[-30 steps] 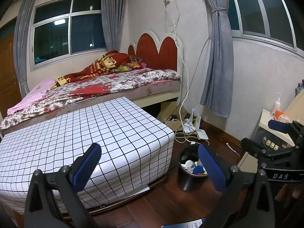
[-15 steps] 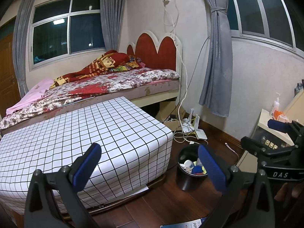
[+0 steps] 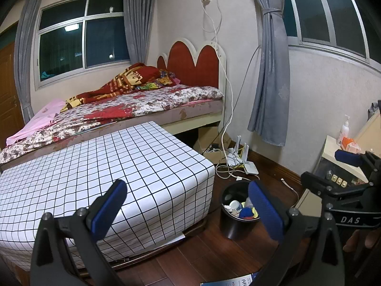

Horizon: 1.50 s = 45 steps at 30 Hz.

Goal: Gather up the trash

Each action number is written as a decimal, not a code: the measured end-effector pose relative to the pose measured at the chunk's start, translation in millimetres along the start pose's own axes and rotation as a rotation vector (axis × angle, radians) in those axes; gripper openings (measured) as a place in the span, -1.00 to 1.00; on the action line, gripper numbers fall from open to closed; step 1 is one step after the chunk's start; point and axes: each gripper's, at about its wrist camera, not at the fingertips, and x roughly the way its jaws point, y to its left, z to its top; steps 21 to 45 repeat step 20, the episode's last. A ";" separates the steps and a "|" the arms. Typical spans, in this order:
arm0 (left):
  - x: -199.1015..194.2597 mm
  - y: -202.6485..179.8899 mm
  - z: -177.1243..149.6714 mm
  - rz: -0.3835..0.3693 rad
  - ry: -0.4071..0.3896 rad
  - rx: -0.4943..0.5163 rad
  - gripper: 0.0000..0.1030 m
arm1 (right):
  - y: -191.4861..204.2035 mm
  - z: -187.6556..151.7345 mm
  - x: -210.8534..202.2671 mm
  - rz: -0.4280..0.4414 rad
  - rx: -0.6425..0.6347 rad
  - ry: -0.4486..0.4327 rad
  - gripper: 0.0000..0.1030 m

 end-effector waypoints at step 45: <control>1.5 -1.5 0.0 -0.002 -0.010 0.044 0.99 | -2.1 -2.0 0.7 -0.001 0.001 0.002 0.98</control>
